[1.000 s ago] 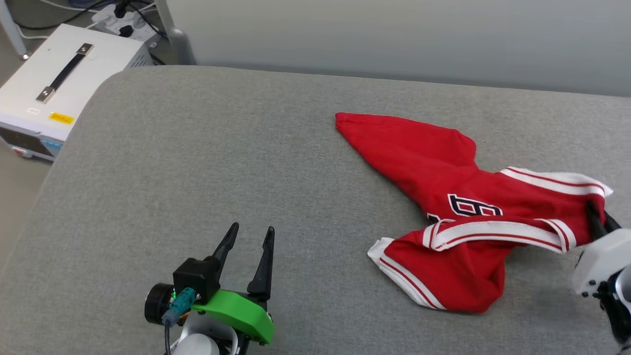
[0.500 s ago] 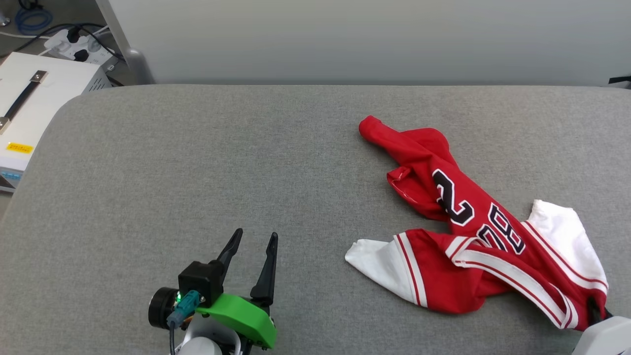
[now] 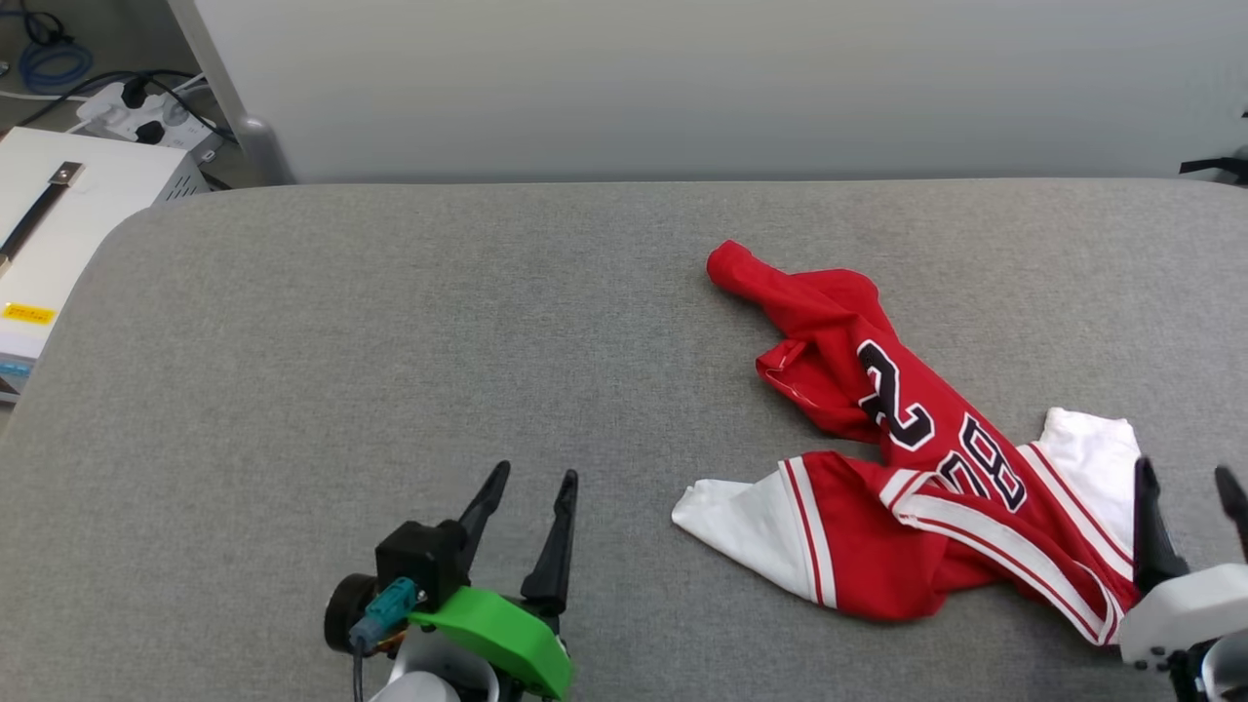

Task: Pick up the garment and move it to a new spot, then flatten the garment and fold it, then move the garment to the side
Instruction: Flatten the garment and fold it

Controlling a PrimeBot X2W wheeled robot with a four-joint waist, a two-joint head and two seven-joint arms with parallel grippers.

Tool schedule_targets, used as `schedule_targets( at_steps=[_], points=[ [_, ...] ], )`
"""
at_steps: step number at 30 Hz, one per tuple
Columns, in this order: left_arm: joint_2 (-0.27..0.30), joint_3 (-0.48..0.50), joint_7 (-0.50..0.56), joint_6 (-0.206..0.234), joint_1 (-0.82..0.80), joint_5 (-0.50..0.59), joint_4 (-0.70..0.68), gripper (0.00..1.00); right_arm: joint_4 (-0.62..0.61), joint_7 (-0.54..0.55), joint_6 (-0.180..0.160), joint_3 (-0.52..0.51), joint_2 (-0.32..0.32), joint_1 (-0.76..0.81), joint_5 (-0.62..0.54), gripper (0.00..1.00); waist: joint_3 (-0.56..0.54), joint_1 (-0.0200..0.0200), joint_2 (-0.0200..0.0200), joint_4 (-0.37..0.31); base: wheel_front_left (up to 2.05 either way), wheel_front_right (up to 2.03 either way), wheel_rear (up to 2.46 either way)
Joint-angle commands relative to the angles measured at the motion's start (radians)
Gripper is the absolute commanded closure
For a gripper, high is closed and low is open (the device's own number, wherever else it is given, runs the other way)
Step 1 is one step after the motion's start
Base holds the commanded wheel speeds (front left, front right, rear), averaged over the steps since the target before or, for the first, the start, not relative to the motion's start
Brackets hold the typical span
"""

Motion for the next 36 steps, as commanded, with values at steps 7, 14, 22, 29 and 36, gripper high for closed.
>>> schedule_targets(
  at_steps=[7,14,22,29,36],
  points=[
    [-0.002,-0.102,0.111,-0.003,-0.112,-0.073,0.056,0.00,-0.117,-0.047,-0.001,0.041,-0.033,-0.020,0.006,0.00,0.024,0.0000,0.0000,-0.026,0.00,0.00,0.00],
    [-0.001,-0.201,0.483,0.040,-0.253,-0.093,0.110,0.00,-0.174,-0.036,-0.001,0.078,-0.019,-0.021,-0.010,0.00,0.076,0.0000,0.0000,-0.070,0.00,0.00,0.00],
    [0.003,-0.235,0.609,0.074,-0.334,-0.061,0.168,0.00,-0.158,-0.049,-0.001,0.085,-0.005,-0.038,-0.024,0.00,0.130,0.0000,0.0000,-0.127,0.00,0.00,0.00],
    [0.017,-0.253,0.616,0.101,-0.363,-0.028,0.258,0.00,-0.139,-0.065,-0.001,0.087,0.001,-0.052,-0.032,0.00,0.159,0.0000,0.0000,-0.148,0.00,0.00,0.00],
    [0.016,-0.276,0.633,0.060,-0.359,-0.049,0.324,1.00,-0.121,-0.073,-0.001,0.080,0.004,-0.057,-0.043,0.00,0.157,0.0000,0.0000,-0.136,0.00,0.00,0.00]
  ],
)
